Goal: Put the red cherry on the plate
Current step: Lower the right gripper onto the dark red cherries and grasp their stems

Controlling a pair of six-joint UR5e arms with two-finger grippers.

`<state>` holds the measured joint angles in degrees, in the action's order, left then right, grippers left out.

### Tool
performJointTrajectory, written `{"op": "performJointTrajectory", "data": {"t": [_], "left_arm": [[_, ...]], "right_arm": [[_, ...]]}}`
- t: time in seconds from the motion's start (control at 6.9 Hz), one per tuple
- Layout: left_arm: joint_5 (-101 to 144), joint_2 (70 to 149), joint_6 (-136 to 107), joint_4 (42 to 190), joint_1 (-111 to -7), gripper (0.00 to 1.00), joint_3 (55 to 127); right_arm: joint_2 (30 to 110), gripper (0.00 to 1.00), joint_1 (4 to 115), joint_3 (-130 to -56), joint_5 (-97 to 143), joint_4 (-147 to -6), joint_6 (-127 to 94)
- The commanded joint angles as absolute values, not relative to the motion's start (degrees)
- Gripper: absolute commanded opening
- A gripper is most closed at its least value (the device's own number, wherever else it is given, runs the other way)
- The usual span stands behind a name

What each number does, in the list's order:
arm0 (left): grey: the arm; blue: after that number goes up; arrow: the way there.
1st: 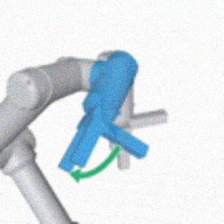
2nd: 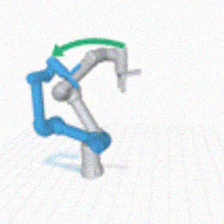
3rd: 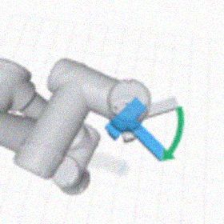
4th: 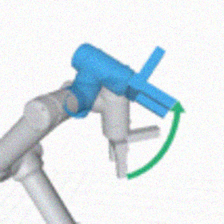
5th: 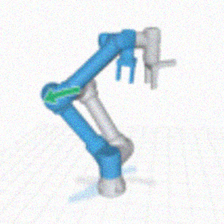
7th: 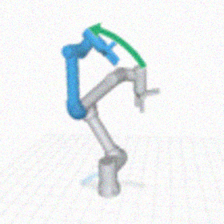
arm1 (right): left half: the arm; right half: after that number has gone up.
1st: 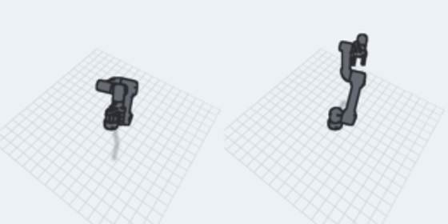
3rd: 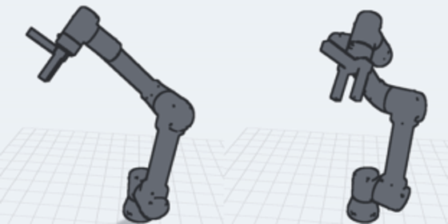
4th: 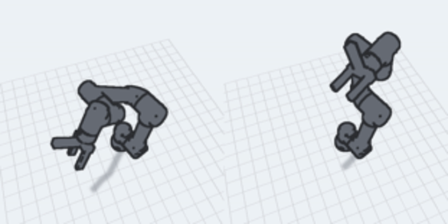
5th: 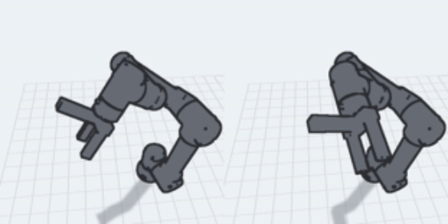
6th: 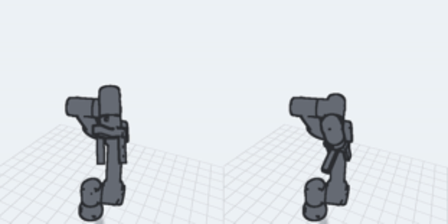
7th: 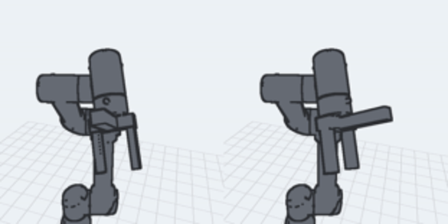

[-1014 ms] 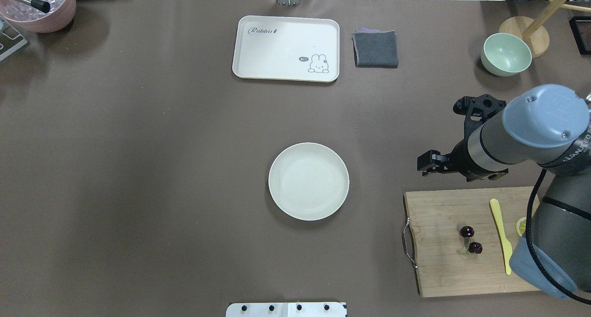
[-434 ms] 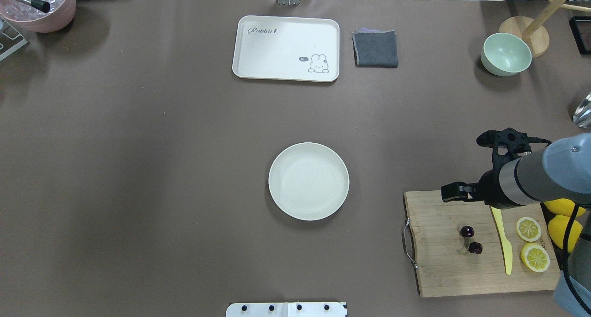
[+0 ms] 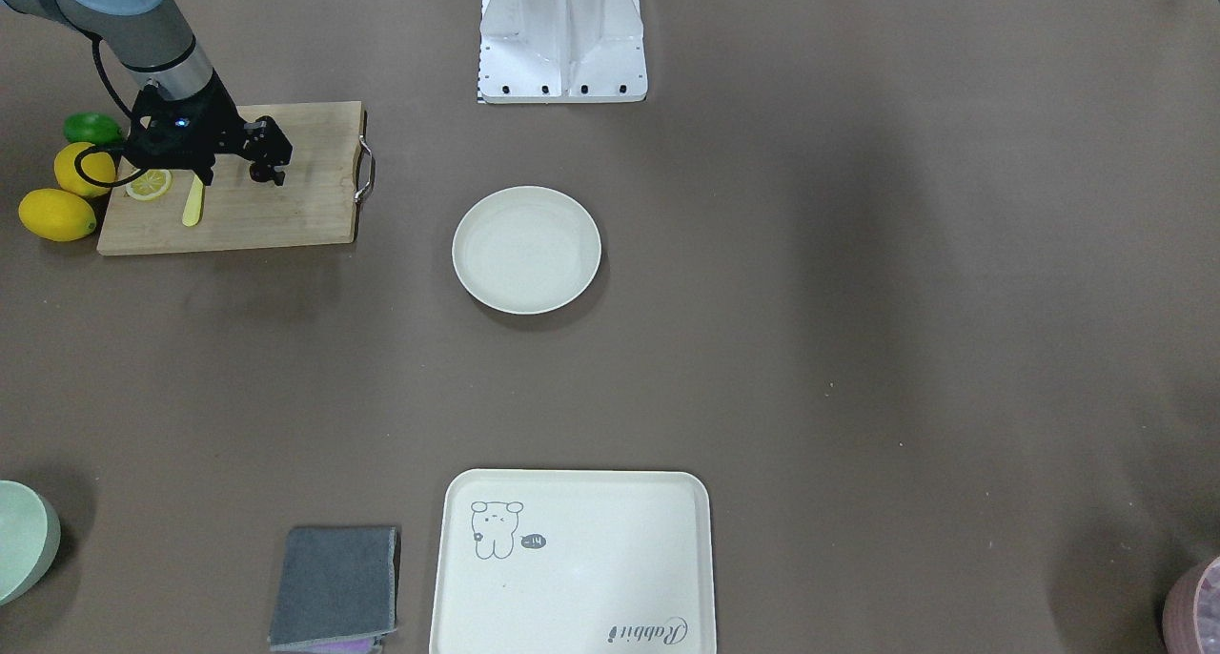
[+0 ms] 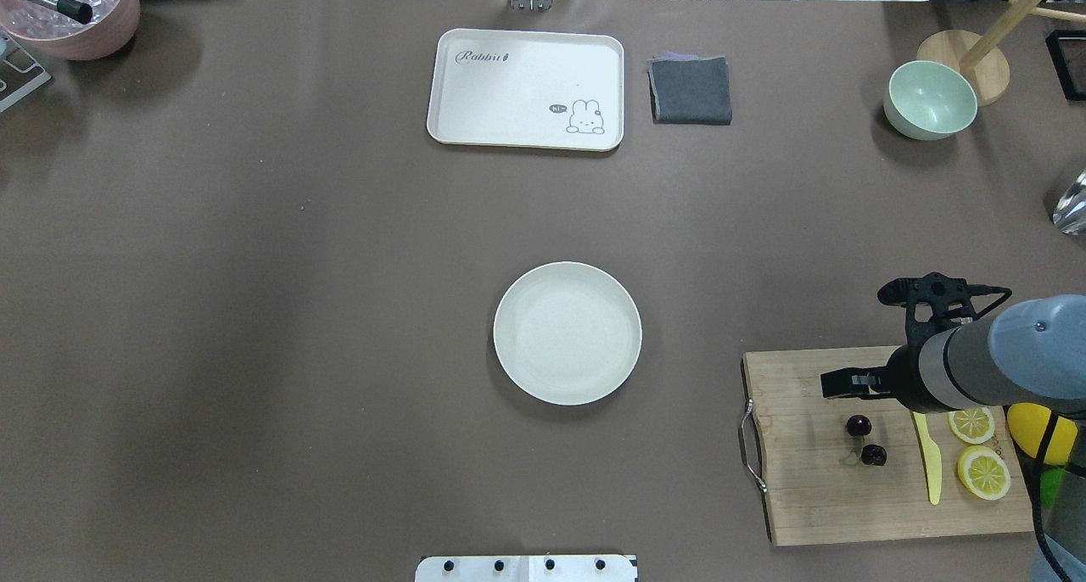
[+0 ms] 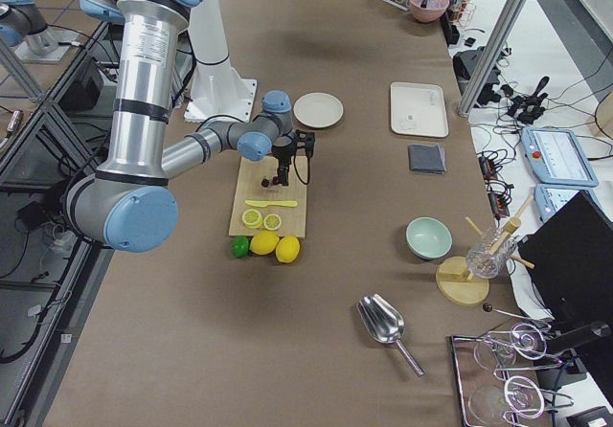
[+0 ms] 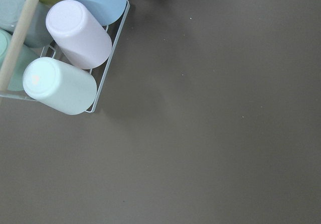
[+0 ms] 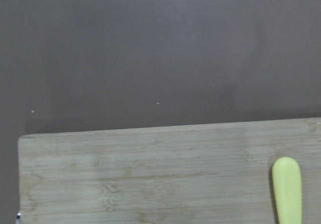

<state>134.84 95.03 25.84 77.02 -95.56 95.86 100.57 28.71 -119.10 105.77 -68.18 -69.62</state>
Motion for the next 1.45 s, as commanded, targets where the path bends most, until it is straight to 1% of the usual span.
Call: {"op": "performJointTrajectory", "data": {"t": [0.0,0.29,0.43,0.72,0.87,1.01,1.3], "left_arm": [[134.91,94.75,25.84,76.99,-95.54,0.98,95.98],[135.09,94.66,25.84,77.08,-95.54,0.98,96.15],[138.39,93.7,25.84,77.08,-95.54,0.98,96.15],[141.59,92.64,25.93,77.52,-95.54,0.98,95.8],[141.59,92.55,25.93,77.78,-95.54,0.98,95.71],[141.59,92.55,26.01,77.78,-95.54,0.98,95.71],[141.59,91.85,26.1,77.87,-95.54,0.98,95.97]], "right_arm": [[100.46,0.94,27.08,-118.3,105.29,-68.2,-70.48],[100.9,0.79,26.28,-118.3,105.12,-68.55,-71.01],[100.9,0.76,25.67,-118.39,105.12,-68.55,-71.89],[100.99,0.75,23.83,-118.56,104.85,-68.55,-74.0],[101.33,0.72,23.64,-118.56,104.59,-68.64,-74.0],[101.69,0.51,23.56,-118.65,104.24,-68.64,-74.09],[101.78,0.31,23.64,-118.91,104.33,-68.64,-74.0]]}}
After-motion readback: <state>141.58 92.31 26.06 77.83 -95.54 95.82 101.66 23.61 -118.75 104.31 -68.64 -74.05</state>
